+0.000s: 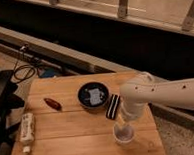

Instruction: Pick up the ceramic cup

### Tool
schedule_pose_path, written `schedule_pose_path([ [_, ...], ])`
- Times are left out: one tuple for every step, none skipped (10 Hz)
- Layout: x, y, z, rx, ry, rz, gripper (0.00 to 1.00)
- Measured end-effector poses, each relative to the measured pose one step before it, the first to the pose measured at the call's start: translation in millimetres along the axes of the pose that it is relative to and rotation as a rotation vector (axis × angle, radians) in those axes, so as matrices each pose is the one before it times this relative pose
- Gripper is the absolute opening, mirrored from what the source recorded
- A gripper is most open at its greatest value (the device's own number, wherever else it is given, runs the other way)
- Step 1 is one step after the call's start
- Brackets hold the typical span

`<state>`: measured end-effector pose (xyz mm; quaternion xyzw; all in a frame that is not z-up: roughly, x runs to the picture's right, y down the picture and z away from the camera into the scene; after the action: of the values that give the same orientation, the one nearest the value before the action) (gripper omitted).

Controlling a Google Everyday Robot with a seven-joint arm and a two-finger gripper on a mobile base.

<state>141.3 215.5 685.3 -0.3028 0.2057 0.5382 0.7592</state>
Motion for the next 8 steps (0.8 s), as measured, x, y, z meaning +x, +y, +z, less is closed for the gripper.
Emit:
schedule_pose_path([
  [-0.22,-0.08,2.4,0.00321,0.00709,0.00213,0.6],
  [-0.22,-0.46,1.72,0.0021,0.00474,0.00148,0.6],
  [-1.16,0.67,0.78,0.0012,0.00291,-0.00078,0.6],
  [-1.4,1.61,1.45,0.00189,0.00608,-0.0013,0.6],
  [-0.36,-0.44,2.22,0.00352,0.00609,0.00073,0.6],
  [-0.74,0.1,2.11,0.00261,0.0054,0.00247,0.6],
  [-1.19,0.07,1.7,0.00254,0.00514,-0.00017,0.6],
  [-0.9,0.76,1.32,0.00045,0.00382,0.00084,0.6],
])
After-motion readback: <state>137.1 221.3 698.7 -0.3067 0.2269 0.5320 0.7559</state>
